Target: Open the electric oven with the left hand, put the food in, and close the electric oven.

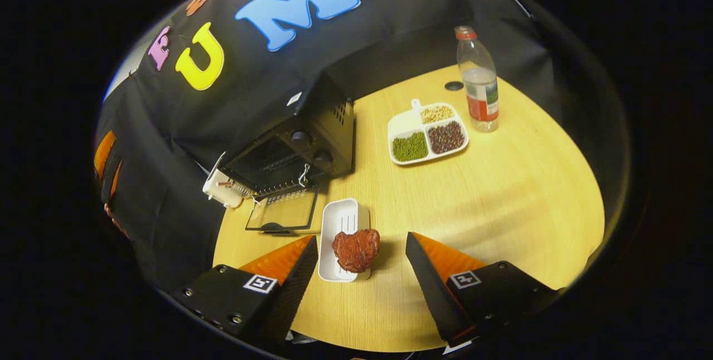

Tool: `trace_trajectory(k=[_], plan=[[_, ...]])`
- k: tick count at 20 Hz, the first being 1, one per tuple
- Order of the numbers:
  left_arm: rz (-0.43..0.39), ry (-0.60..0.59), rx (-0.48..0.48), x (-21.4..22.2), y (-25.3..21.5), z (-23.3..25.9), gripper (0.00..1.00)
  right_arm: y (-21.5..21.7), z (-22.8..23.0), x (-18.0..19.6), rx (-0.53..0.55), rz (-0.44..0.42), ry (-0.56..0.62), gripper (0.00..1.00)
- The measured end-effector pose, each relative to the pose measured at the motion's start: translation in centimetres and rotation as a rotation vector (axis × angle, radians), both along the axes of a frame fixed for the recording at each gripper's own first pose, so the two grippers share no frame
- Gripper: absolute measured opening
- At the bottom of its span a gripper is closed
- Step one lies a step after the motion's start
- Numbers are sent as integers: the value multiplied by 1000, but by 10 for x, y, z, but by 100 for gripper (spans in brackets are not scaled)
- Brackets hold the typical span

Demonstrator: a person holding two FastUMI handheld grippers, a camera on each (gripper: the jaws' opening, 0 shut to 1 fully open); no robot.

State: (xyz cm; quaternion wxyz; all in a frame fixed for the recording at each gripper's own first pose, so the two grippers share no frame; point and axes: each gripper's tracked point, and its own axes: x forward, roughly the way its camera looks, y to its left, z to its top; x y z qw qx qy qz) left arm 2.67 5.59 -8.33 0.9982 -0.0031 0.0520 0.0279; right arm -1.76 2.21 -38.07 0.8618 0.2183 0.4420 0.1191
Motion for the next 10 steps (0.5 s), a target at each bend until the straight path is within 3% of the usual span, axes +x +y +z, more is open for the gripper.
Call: trace_trajectory(k=[7, 9, 10], plan=[[60, -1, 12, -15, 4, 11, 98, 18, -44, -2, 174, -16, 94, 96], [77, -9, 14, -21, 7, 16, 97, 23, -52, -3, 201, -21, 119, 74], [85, -11, 18, -21, 7, 17, 97, 25, -55, -4, 219, -21, 134, 83]])
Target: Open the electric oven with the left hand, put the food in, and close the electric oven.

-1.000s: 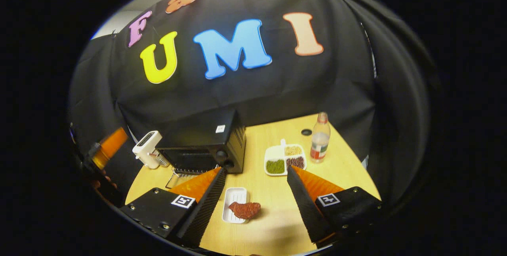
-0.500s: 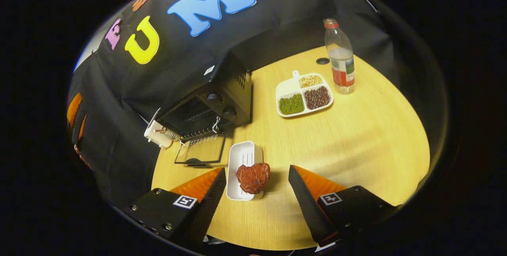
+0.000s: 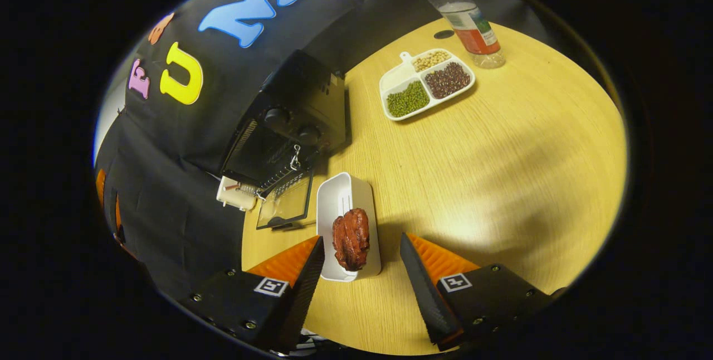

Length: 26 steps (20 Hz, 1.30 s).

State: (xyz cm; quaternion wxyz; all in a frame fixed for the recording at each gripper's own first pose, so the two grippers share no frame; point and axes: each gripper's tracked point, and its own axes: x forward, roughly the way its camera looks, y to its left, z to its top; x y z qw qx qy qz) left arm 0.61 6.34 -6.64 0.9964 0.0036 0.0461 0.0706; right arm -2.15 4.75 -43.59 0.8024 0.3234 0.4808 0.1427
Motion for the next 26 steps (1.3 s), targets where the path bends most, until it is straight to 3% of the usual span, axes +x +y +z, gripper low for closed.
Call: trace_trajectory(k=[1, 2, 3, 4, 5, 6, 7, 8, 9, 16, 19, 21, 26], plan=[[5, 4, 5, -2, 1, 0, 97, 2, -2, 1, 11, -8, 9, 83], [9, 10, 10, -5, 1, -6, 96, 1, -5, 2, 17, -20, 6, 77], [15, 25, 16, -8, 2, -8, 96, 1, -3, 5, 39, -40, 2, 62], [19, 35, 21, -12, 3, -13, 93, -1, -2, 5, 55, -62, 16, 39], [25, 42, 27, -16, 2, -14, 94, 4, -3, 6, 86, -69, 31, 30], [29, 47, 30, -19, 2, -16, 95, 10, 1, 3, 130, -59, 46, 24], [33, 52, 34, -21, 1, -15, 95, 13, -3, 6, 143, -55, 38, 24], [36, 54, 36, -22, 1, -15, 96, 28, -14, 14, 154, -82, 46, 14], [40, 54, 39, -24, 0, -13, 97, 9, 2, 12, 157, -88, 46, 8], [30, 42, 31, -23, -10, -9, 99, 15, 53, 13, 201, -28, -45, 8], [-21, 27, 4, -16, -17, -5, 99, 25, 90, 16, 242, -40, -96, 8], [-53, 2, 9, -6, -12, 6, 93, 35, 119, 19, 274, -46, -139, 8], [-113, -59, -25, 10, 16, 32, 99, 81, 168, 35, 332, -67, -224, 8]])
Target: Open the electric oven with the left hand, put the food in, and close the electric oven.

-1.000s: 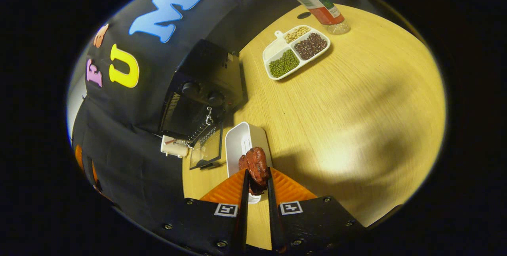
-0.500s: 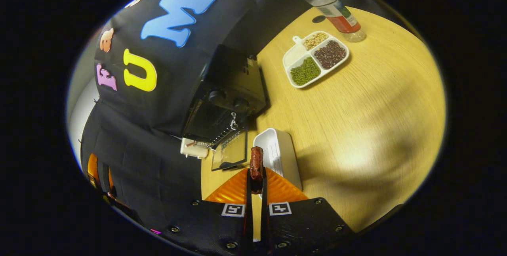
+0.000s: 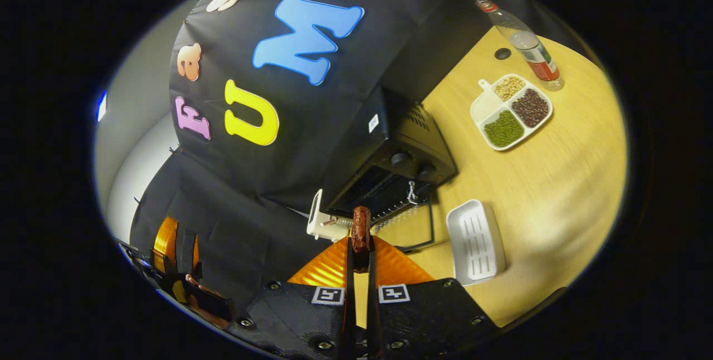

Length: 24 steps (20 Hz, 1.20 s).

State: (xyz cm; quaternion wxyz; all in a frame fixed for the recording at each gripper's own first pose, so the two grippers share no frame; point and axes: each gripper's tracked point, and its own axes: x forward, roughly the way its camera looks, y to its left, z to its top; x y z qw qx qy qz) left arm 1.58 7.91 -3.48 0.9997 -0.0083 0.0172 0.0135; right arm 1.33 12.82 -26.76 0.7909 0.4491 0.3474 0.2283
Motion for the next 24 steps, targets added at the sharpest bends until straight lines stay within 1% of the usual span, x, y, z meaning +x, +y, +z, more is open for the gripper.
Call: trace_trajectory(k=[1, 5, 6, 11, 14, 16, 18, 20, 22, 24], plan=[[-5, -2, -8, 0, 9, 0, 99, 12, 2, 6, 0, -6, -8, 8], [-2, 33, -34, 2, 49, -15, 93, 59, -6, 36, 13, -36, -8, 8], [-2, 31, -41, 2, 58, -15, 99, 70, -12, 45, 19, -46, -4, 8], [-8, 58, -19, -1, 92, -30, 97, 110, -52, 82, 70, -140, 72, 8], [3, 73, -11, -6, 111, -36, 97, 129, -76, 107, 121, -213, 123, 8], [17, 86, -7, -8, 125, -40, 98, 139, -92, 122, 137, -259, 149, 8], [29, 93, -11, -9, 136, -44, 98, 144, -102, 137, 127, -324, 145, 8], [42, 106, -10, -10, 147, -50, 98, 149, -109, 151, 117, -369, 138, 8], [52, 118, -12, -9, 155, -56, 99, 153, -122, 161, 71, -390, 147, 8], [61, 134, -20, -9, 160, -64, 99, 156, -127, 172, 73, -410, 149, 8]])
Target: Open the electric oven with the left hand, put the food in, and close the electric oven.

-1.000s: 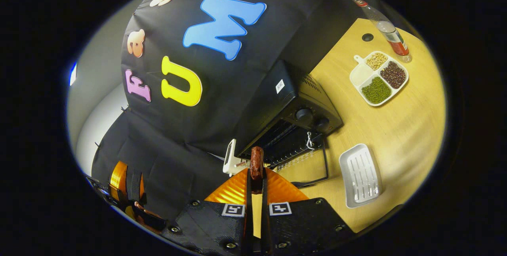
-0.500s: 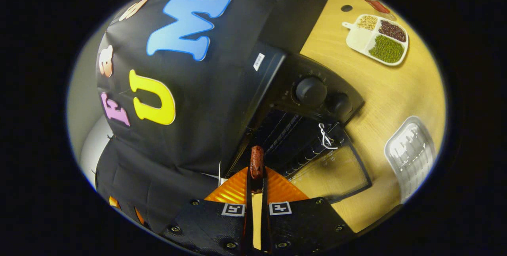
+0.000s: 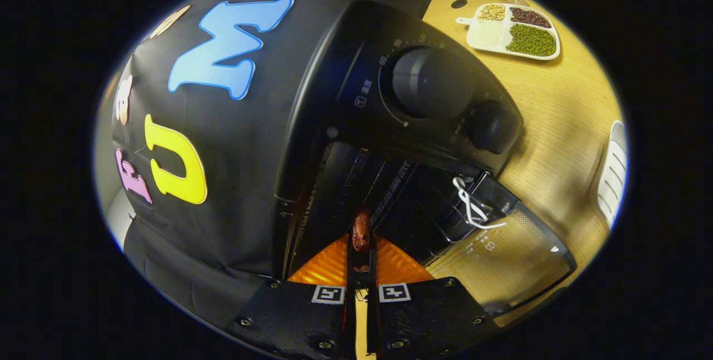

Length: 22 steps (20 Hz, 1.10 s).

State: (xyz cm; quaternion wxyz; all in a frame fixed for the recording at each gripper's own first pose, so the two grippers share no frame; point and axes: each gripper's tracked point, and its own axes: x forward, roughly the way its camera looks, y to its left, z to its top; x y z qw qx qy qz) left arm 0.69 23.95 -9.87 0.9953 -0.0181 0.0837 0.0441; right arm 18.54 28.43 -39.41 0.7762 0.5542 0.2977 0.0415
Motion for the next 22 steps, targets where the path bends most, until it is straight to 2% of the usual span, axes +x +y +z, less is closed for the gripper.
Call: trace_trajectory(k=[3, 4, 5, 8, 9, 10, 13, 16, 17, 19, 22], plan=[[6, 12, -10, 3, 7, -6, 99, 1, -4, 11, 8, -28, 10, 8], [9, 13, -10, 3, 10, -7, 96, 2, -5, 14, 1, -35, 16, 8], [11, 13, -13, 5, 12, -8, 99, 0, -13, 12, -41, -35, 47, 8], [-5, 27, -30, 11, 9, -13, 99, -1, -27, 7, -125, -16, 115, 18], [-12, 27, -30, 15, 9, -14, 96, -4, -32, 5, -164, -11, 136, 19], [-18, 28, -31, 17, 6, -14, 99, -8, -31, 3, -200, -3, 146, 23], [-45, 21, -34, 23, -5, -13, 99, -16, -27, -6, -300, 39, 163, 32], [-82, 30, -41, 29, -21, -17, 96, -44, -14, -14, -454, 65, 157, 42], [-91, 29, -41, 30, -26, -18, 100, -47, -12, -16, -490, 81, 149, 41], [-114, 29, -52, 32, -39, -18, 99, -59, 0, -27, -576, 119, 124, 41], [-141, 20, -52, 38, -55, -20, 94, -86, 35, -42, -764, 142, 6, 42]])
